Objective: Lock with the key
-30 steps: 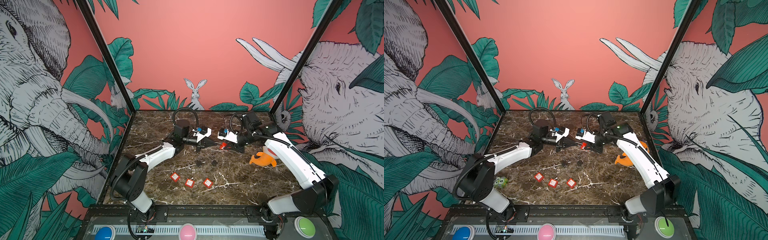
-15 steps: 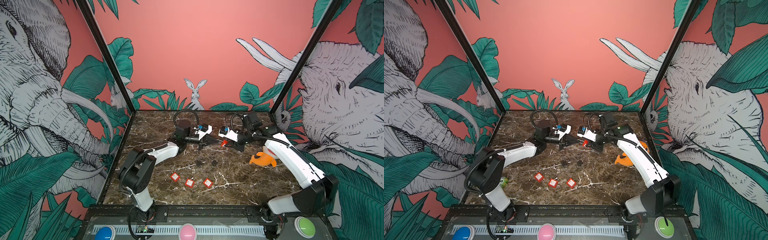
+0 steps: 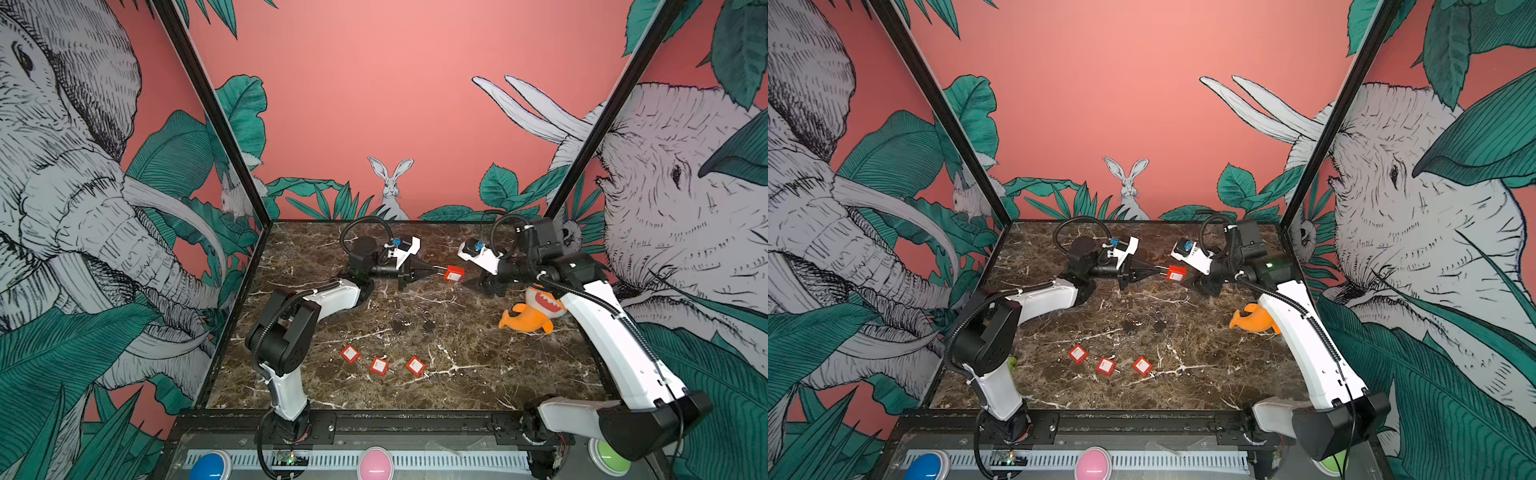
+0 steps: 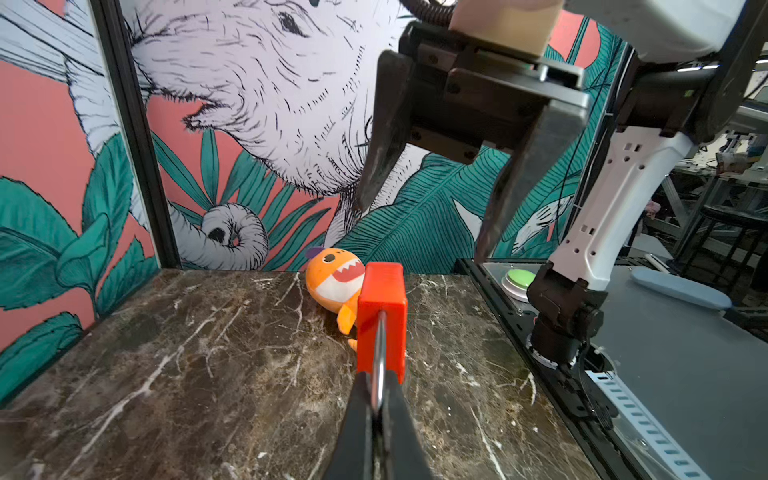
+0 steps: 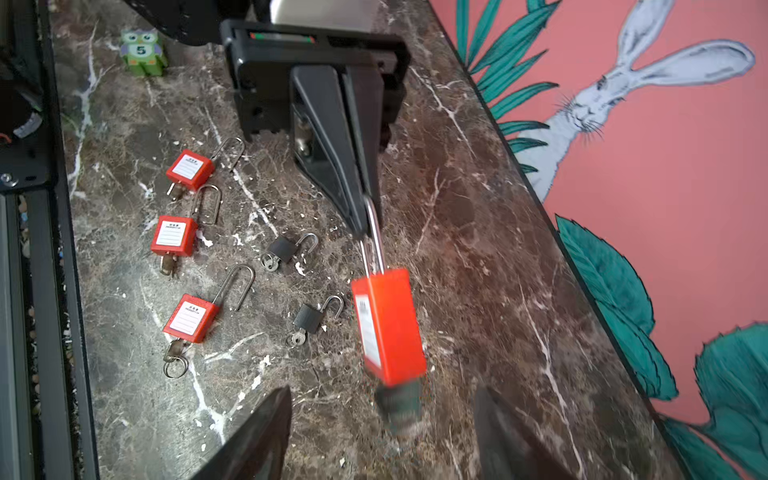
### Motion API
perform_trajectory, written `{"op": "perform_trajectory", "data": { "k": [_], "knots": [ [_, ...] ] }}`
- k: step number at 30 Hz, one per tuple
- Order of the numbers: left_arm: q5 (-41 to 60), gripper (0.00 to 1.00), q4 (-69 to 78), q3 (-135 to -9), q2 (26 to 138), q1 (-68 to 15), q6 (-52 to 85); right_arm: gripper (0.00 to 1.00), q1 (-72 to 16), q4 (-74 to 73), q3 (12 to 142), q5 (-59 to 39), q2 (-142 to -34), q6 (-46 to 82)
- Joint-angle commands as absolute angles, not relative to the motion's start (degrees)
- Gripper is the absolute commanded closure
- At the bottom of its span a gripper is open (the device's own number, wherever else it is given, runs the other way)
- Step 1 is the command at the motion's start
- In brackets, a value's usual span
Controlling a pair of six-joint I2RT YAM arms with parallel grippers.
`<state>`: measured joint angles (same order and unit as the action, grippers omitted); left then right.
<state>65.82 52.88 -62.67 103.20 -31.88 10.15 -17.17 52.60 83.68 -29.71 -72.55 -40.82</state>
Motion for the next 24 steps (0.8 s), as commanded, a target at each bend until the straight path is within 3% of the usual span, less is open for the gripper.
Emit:
{"op": "perform_trajectory", "data": {
  "k": [1, 5, 10, 24],
  "knots": [
    [68.0, 1.0, 57.1, -64.4, 102.3, -31.4, 12.3, 0.37, -13.6, 57.7, 83.7, -32.7, -70.8, -38.5],
    [68.8, 1.0, 57.8, -65.1, 102.6, -31.5, 13.9, 0.48, -11.2, 59.0, 82.6, -31.1, -70.8, -38.8],
    [70.3, 1.0, 58.8, -66.4, 103.0, -31.9, 15.4, 0.56, -10.9, 61.6, 85.3, -36.1, -75.7, -39.0],
    [70.5, 1.0, 51.8, -67.5, 101.1, -33.8, 9.5, 0.58, -11.0, 67.1, 90.1, -41.7, -83.0, -40.9]
  ]
}}
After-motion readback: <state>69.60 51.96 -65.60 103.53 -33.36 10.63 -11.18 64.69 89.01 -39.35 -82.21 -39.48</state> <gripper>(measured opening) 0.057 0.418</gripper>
